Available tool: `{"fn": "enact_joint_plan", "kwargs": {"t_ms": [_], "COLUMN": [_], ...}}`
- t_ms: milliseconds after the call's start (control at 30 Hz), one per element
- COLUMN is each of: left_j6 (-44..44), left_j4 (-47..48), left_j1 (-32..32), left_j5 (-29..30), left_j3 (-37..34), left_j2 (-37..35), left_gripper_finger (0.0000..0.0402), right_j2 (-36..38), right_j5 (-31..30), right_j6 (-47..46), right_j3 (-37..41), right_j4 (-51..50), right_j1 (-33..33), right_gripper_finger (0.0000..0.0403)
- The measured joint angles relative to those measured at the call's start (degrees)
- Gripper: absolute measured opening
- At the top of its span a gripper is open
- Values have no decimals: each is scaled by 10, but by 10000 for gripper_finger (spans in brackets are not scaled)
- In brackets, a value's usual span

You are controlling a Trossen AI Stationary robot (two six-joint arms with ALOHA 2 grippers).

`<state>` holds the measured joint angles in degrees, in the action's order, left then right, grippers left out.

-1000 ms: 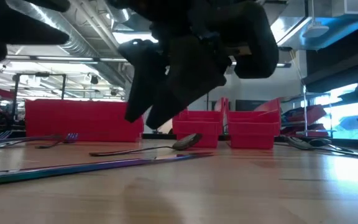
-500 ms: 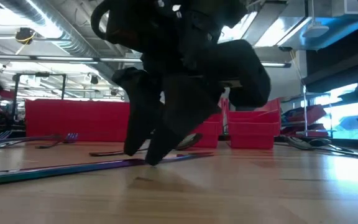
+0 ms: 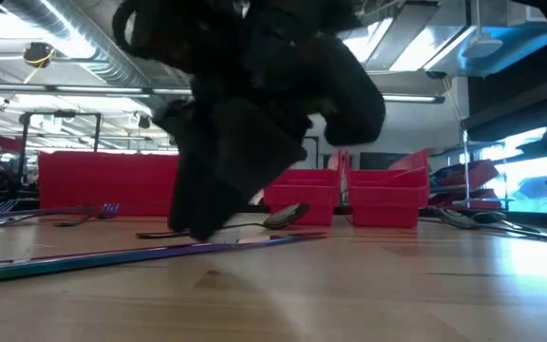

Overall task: Sort silverware
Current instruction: Put the blue table knife into the right red bin

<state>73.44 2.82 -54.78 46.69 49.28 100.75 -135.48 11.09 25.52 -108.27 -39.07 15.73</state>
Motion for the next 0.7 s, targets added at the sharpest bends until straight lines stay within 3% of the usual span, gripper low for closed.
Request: {"fn": "enact_joint_plan", "kwargs": {"t_ms": [167, 700], "left_j6": [11, 18], "left_j4": [1, 0], "left_j1": [0, 0], "left_j5": [0, 0], "left_j3": [0, 0], "left_j2": [0, 0], "left_gripper_finger": [119, 119], "right_j2": [1, -13], "right_j5": [0, 23], "right_j6": [5, 4], "right_j3": [-1, 1], "right_j4": [-45, -36], "right_j1": [-3, -4], "right_gripper_finger": [108, 105]}}
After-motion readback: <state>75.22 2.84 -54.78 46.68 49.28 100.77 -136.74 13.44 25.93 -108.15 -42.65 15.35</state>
